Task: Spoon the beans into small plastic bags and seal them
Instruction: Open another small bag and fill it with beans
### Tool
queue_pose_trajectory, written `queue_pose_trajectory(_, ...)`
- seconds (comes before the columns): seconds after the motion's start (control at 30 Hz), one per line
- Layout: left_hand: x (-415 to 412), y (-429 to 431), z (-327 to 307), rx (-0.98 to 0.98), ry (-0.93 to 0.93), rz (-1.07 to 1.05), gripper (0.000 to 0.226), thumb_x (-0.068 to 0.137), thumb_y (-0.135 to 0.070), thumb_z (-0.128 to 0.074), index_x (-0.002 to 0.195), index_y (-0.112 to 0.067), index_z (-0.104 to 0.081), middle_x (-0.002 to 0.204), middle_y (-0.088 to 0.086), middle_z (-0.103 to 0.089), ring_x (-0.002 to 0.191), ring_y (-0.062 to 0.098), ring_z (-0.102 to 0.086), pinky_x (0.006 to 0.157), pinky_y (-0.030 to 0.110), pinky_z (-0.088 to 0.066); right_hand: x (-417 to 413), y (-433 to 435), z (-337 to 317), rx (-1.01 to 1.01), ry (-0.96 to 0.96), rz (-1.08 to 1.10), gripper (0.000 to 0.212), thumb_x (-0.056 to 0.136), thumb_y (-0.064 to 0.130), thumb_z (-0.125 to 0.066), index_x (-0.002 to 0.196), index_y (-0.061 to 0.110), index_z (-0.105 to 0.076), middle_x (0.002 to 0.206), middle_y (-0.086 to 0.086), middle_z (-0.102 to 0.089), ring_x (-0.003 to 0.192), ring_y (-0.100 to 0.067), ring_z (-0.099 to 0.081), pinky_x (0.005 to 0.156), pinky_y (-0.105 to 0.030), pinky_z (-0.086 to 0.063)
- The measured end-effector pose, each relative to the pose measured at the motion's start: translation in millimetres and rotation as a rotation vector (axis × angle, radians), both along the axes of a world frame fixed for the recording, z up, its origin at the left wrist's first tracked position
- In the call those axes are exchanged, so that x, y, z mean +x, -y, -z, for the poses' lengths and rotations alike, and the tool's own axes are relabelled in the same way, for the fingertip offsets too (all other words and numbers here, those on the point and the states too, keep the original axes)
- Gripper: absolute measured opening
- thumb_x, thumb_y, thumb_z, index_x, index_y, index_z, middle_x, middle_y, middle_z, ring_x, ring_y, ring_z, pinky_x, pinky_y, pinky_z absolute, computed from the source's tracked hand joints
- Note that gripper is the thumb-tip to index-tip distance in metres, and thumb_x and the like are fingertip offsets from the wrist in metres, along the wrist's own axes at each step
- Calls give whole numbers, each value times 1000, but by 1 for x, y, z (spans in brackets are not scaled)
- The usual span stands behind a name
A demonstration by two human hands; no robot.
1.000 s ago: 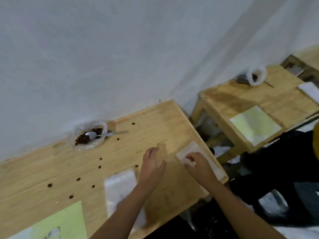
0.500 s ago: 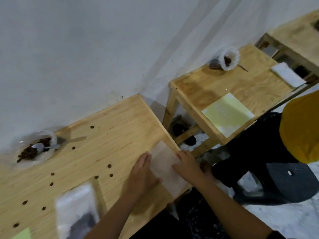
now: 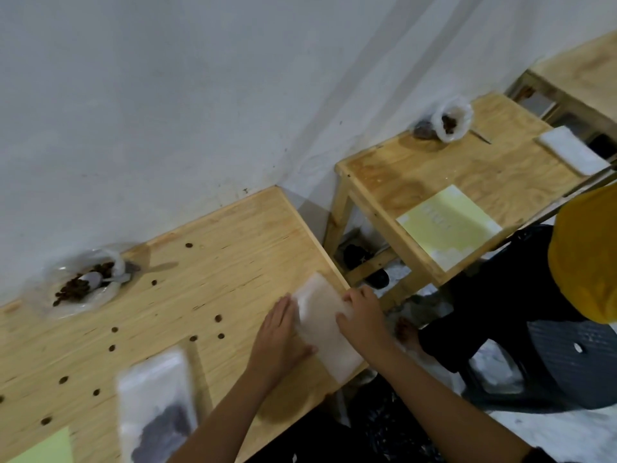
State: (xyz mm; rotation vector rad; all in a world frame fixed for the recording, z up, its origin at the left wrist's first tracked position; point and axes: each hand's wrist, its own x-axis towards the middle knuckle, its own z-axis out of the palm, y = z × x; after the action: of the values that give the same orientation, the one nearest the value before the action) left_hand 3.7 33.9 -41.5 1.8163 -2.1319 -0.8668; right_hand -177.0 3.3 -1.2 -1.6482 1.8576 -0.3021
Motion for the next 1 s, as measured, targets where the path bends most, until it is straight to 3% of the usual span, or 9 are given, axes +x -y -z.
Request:
queue_pose_trajectory(0.17,-2,1,2,14,27,-22,104,78,-54,-67,150,-13,-4,159,2,-4,146,15,-3,112,21,2,5,-1,-10,75,142,35,12,85,8,-47,89,18,-41,81,1,-46,75,-18,-49,65,-33,-45)
queue_pose_trajectory(0.23,-3,2,2,20,30,-46,107,75,-53,-70,150,-12,-5,159,3,-6,146,17,-5,114,24,0,5,0,-12,103,148,-5,18,87,6,-42,99,19,-42,77,3,-46,73,-18,-51,62,-35,-47)
queue_pose_trajectory(0.33,-2,5,0,31,5,-62,109,73,-51,-72,150,-12,-5,158,4,-8,146,17,-6,118,28,-6,4,3,-19,155,167,-56,43,84,6,-47,121,27,-42,86,-1,-55,80,-23,-57,70,-40,-54)
queue_pose_trajectory(0.43,2,16,-14,36,-75,-101,100,78,-45,-70,150,-12,-8,157,4,-12,145,19,-9,117,29,-12,3,10,-33,130,193,-91,46,85,8,-47,124,31,-45,89,-4,-62,80,-25,-62,73,-45,-56)
queue_pose_trajectory(0.6,32,42,-76,44,-340,-205,69,84,-32,-68,141,-17,-34,138,-8,-39,127,13,-39,105,27,-32,18,41,-78,33,298,-178,42,90,3,-45,122,29,-52,77,3,-63,66,-13,-59,59,-21,-49)
queue_pose_trajectory(0.7,71,57,-125,84,-481,-222,32,87,-28,-66,117,-25,-54,114,-3,-63,96,8,-61,85,26,-49,41,64,-111,-93,365,-274,31,91,8,-51,115,24,-60,74,-1,-63,67,-18,-59,64,-26,-47)
queue_pose_trajectory(0.77,101,63,-158,100,-591,-246,18,88,-23,-66,105,-24,-60,100,0,-69,83,7,-66,79,29,-52,64,78,-133,-119,418,-315,21,92,12,-56,109,21,-65,78,-1,-66,72,-13,-62,66,-24,-49)
queue_pose_trajectory(0.87,141,61,-205,110,-771,-220,26,91,-16,-61,115,-23,-56,101,5,-72,93,19,-69,83,34,-53,109,95,-161,-223,460,-360,10,87,14,-64,94,16,-70,70,12,-62,62,2,-57,61,-15,-44)
queue_pose_trajectory(1.0,186,47,-247,51,-860,-284,38,89,-18,-55,124,-28,-47,112,7,-68,103,23,-67,91,33,-52,175,109,-185,-478,460,-388,15,76,12,-76,88,17,-69,86,13,-60,78,1,-58,67,-7,-41)
